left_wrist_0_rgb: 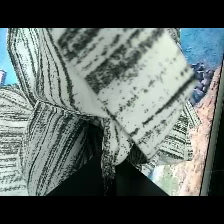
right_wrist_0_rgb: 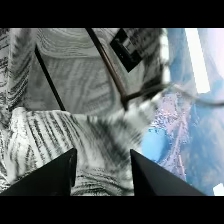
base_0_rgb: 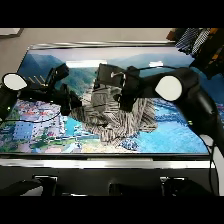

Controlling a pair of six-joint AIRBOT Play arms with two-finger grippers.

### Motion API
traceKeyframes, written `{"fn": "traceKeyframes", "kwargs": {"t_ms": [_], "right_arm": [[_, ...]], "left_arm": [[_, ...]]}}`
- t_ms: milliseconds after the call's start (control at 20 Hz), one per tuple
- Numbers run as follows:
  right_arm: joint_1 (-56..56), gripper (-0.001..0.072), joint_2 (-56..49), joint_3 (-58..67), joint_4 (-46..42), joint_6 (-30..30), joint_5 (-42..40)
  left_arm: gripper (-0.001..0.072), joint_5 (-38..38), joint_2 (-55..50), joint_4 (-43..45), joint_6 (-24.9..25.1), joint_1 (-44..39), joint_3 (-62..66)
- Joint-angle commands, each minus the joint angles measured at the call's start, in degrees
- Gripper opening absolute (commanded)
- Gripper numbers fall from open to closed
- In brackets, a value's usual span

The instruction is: Fold the clothes and pants, and hang the long-sleeved shirts on hangers.

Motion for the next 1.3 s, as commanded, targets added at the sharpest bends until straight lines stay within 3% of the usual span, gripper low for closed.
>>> {"fn": "traceKeyframes", "kwargs": {"t_ms": [0, 50, 100, 250, 350, 650, 850, 1100, 1150, 1250], "right_arm": [[-0.04, 0.0396, 4.26, 0.00, -7.39, 6.88, 0.00], [-0.96, 0.0447, 5.77, 0.00, -9.46, 8.76, 0.11], [-3.04, 0.0545, 7.19, 0.00, -9.62, 9.79, 0.66], [-13.16, 0.0564, 9.49, 0.00, -7.48, 11.06, 2.95], [-21.00, 0.0680, 8.66, -0.20, -2.14, 10.91, 6.58], [-27.45, 0.0680, 1.77, -2.56, 11.91, 0.11, 9.11], [-27.45, 0.0656, -4.37, -2.56, 16.59, -6.16, 14.71], [-27.45, 0.0656, -8.26, -2.56, 20.65, -12.55, 14.73], [-27.45, 0.0624, -9.07, -2.56, 21.49, -12.55, 14.82], [-27.45, 0.0473, -10.29, -2.56, 23.04, -12.74, 15.39]], "left_arm": [[0.0019, -0.35, 0.46, -0.11, 0.55, -0.17, 0.07], [0.0019, -0.37, 0.72, -0.13, 0.55, -0.24, 0.07], [0.0019, -0.37, 1.07, -0.13, 0.55, -0.39, 0.07], [0.0019, -0.37, 2.19, -0.33, 0.57, -1.07, 0.07], [0.0019, -0.39, 2.84, -0.31, 0.59, -1.62, 0.07], [0.0019, -0.39, 3.08, -0.31, 0.59, -2.51, 0.04], [0.0020, -0.39, 3.08, -0.31, 0.59, -2.56, 0.04], [0.0020, -0.37, 3.08, -0.31, 0.59, -2.56, 0.04], [0.0020, -0.37, 3.08, -0.31, 0.59, -2.56, 0.04], [0.0020, -0.37, 3.08, -0.31, 0.57, -2.56, 0.04]]}}
